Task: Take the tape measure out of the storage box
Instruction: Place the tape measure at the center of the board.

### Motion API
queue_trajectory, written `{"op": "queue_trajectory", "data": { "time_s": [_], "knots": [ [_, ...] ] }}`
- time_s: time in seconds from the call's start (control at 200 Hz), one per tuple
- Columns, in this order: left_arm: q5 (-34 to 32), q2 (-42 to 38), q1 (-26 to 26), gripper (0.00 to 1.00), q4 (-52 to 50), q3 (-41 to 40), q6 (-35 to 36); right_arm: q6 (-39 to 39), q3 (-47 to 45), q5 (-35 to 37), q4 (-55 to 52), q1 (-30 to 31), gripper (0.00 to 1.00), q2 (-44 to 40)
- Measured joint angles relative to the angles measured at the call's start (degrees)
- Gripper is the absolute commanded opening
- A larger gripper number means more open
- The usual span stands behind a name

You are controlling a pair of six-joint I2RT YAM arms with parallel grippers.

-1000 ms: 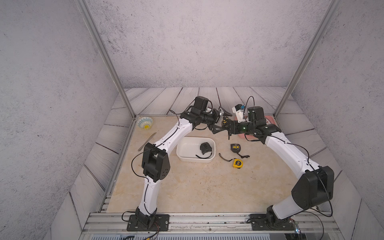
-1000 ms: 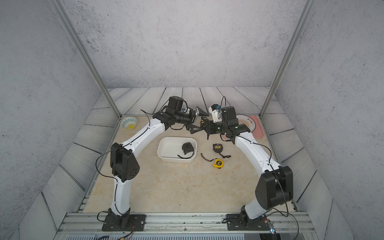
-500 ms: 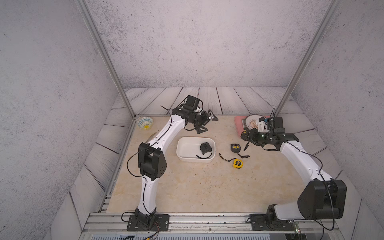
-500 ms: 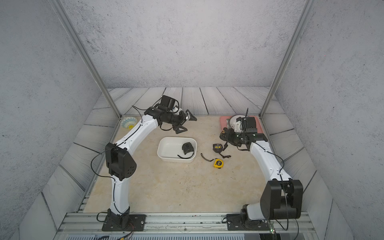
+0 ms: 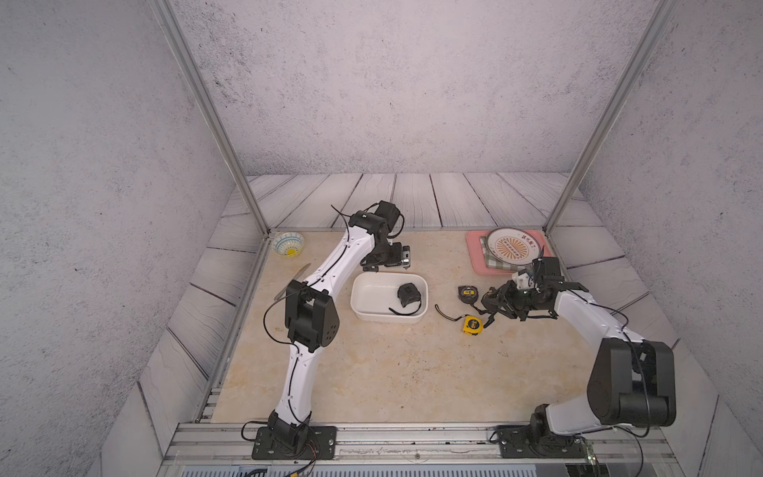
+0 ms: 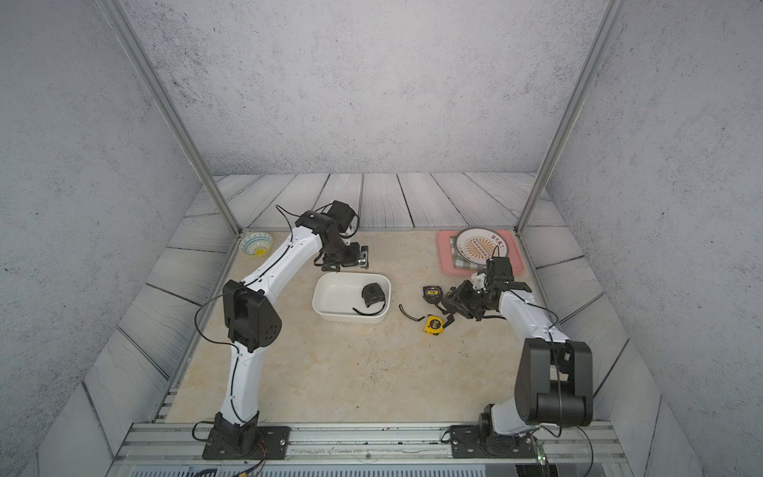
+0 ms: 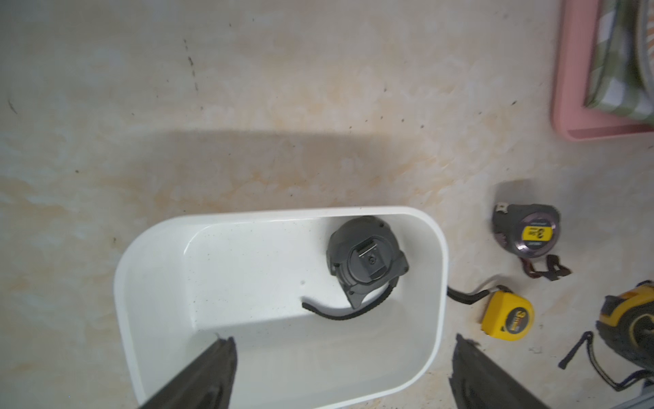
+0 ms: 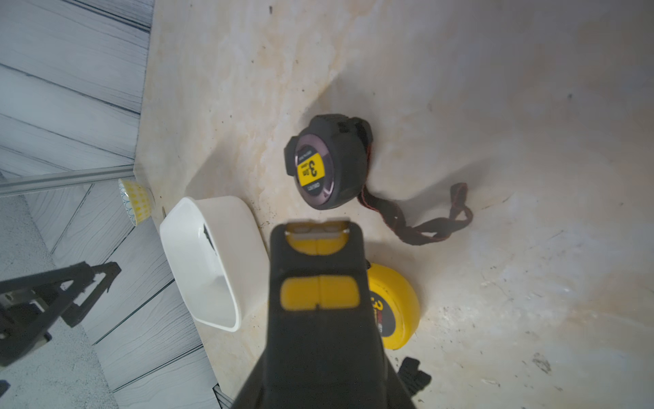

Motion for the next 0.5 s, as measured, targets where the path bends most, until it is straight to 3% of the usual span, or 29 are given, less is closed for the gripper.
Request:
{"op": "queue_trajectory", "data": {
  "time_s": [0.5],
  "knots": [
    [-2.5, 0.6, -1.5, 0.98, -0.2, -2.0, 4.8, -0.1, 3.1, -0.7, 2.8, -2.4, 0.06, 12.2]
  ]
}}
